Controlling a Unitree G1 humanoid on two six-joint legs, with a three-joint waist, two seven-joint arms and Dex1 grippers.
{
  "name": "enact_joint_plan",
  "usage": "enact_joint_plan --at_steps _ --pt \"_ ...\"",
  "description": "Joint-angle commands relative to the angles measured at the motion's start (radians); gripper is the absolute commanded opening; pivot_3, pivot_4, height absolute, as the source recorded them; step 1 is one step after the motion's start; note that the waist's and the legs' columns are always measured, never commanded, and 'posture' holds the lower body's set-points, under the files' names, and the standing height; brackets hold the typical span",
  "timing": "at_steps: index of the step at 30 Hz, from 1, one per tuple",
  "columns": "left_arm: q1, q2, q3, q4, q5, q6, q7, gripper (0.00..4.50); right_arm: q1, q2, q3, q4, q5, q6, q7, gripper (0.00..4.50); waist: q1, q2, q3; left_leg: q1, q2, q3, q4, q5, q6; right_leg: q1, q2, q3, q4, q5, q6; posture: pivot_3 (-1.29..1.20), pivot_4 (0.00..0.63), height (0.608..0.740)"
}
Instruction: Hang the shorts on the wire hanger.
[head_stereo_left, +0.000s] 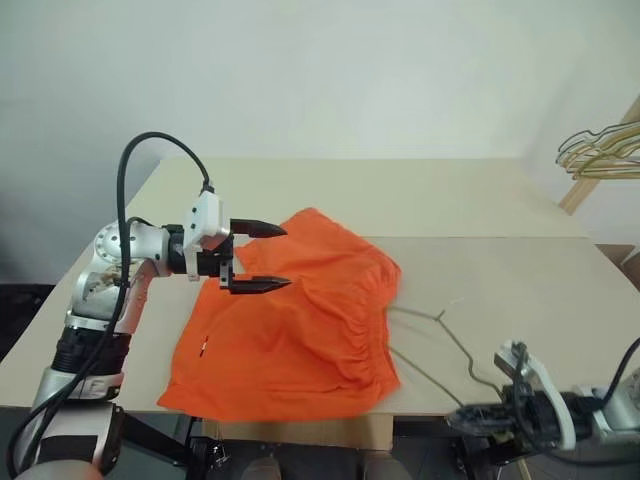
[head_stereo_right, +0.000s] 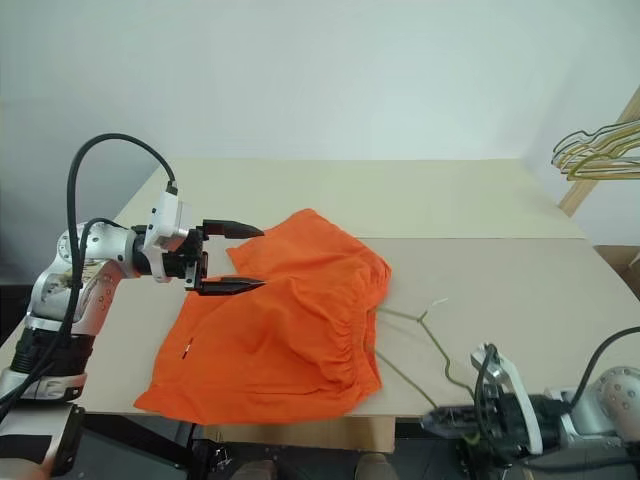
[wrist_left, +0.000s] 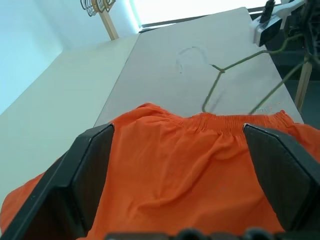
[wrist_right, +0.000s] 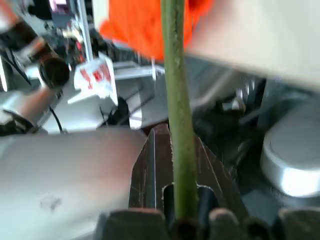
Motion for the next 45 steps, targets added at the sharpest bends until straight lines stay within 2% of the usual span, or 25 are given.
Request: enact_joint_plan --at_steps 1,6,10,13,16,19,23,27,30,33,37,45 --pt "-0.034 -0.003 -0.002 0.009 0.003 -0.025 -0.011 4.47 -0.102 0.070 -0.041 0.107 -0.029 0.007 -0.089 0.00 0.001 0.000 0.000 0.000 0.002 0.000 0.000 0.000 0.000 0.000 0.002 0.000 -0.001 0.000 0.000 -0.03 0.021 0.740" --pt "-0.042 -0.001 -0.004 0.020 0.012 -0.039 -0.014 4.47 -0.165 0.173 -0.046 0.192 -0.071 0.007 -0.135 0.00 0.007 0.000 0.000 -0.003 0.002 0.000 0.001 -0.001 0.001 -0.002 0.001 -0.001 -0.002 0.001 -0.001 -0.01 0.016 0.740" --pt "-0.033 0.010 0.001 0.012 0.012 -0.044 -0.017 4.47 -0.165 0.196 -0.017 0.179 -0.090 0.002 -0.112 0.00 0.006 0.000 0.000 -0.003 0.001 0.000 0.001 -0.001 0.001 -0.002 0.000 -0.001 -0.001 0.001 -0.001 0.01 0.010 0.740" --pt "-0.029 0.015 0.003 0.013 0.018 -0.049 -0.014 4.47 -0.231 0.232 -0.069 0.328 -0.162 -0.026 -0.155 0.00 0.001 0.000 -0.001 -0.002 0.002 0.000 0.001 -0.001 0.001 -0.001 0.001 -0.001 -0.001 0.001 -0.001 0.02 0.007 0.740" --pt "-0.020 0.022 0.004 0.002 0.021 -0.053 -0.018 4.47 -0.250 0.220 -0.044 0.267 -0.180 -0.010 -0.119 0.00 0.003 -0.001 -0.002 -0.001 0.002 0.000 0.001 -0.001 0.001 0.000 0.002 0.000 -0.001 0.001 -0.002 0.02 0.007 0.740" --pt "-0.016 0.024 0.009 -0.005 0.016 -0.047 -0.014 4.47 -0.318 0.220 -0.097 0.402 -0.246 -0.038 -0.153 0.00 0.004 -0.001 -0.002 -0.001 0.003 0.000 0.001 -0.001 0.001 -0.001 0.002 0.000 -0.001 0.001 -0.002 0.03 0.005 0.740" --pt "0.004 0.028 0.011 -0.019 0.019 -0.054 -0.011 4.47 -0.274 0.175 0.039 0.230 -0.199 0.007 -0.043 0.00 0.010 0.000 -0.002 -0.002 0.002 0.000 0.000 -0.001 0.001 -0.001 0.002 -0.001 -0.001 0.001 -0.002 0.04 0.001 0.740" --pt "0.013 0.026 0.012 -0.029 0.017 -0.052 -0.001 4.47 -0.241 0.139 0.085 0.160 -0.172 0.007 0.025 0.00 0.012 0.000 -0.002 -0.003 0.002 0.000 0.001 -0.001 0.001 -0.002 0.001 -0.001 -0.001 0.001 -0.002 0.04 0.004 0.740" --pt "0.019 0.026 0.011 -0.037 0.016 -0.052 0.002 4.47 -0.161 0.079 0.158 0.003 -0.129 0.007 0.080 0.00 0.014 0.000 -0.002 -0.002 0.002 0.000 0.001 -0.001 0.001 -0.002 0.001 -0.001 -0.001 0.001 -0.002 0.04 0.003 0.740" --pt "0.022 0.025 0.010 -0.039 0.015 -0.052 0.002 4.47 -0.079 0.024 0.178 -0.115 -0.073 0.007 0.109 0.00 0.018 0.000 -0.002 -0.003 0.002 -0.001 0.000 -0.001 0.002 -0.002 0.001 -0.002 -0.002 0.001 -0.001 0.03 0.006 0.740" --pt "0.019 0.024 0.008 -0.030 0.014 -0.053 -0.006 4.47 -0.006 0.022 0.130 -0.160 -0.022 0.007 0.076 0.00 0.020 -0.001 -0.002 -0.002 0.002 0.000 0.001 -0.001 0.002 -0.001 0.001 -0.002 -0.001 0.000 -0.001 0.01 0.012 0.740" --pt "-0.004 0.010 -0.011 -0.006 0.025 -0.063 -0.019 4.47 -0.161 0.226 -0.087 0.207 -0.146 -0.001 -0.182 0.00 0.011 -0.001 -0.002 -0.002 0.003 0.000 0.000 -0.001 0.002 -0.001 0.002 -0.001 -0.002 0.001 -0.002 0.01 0.011 0.740"
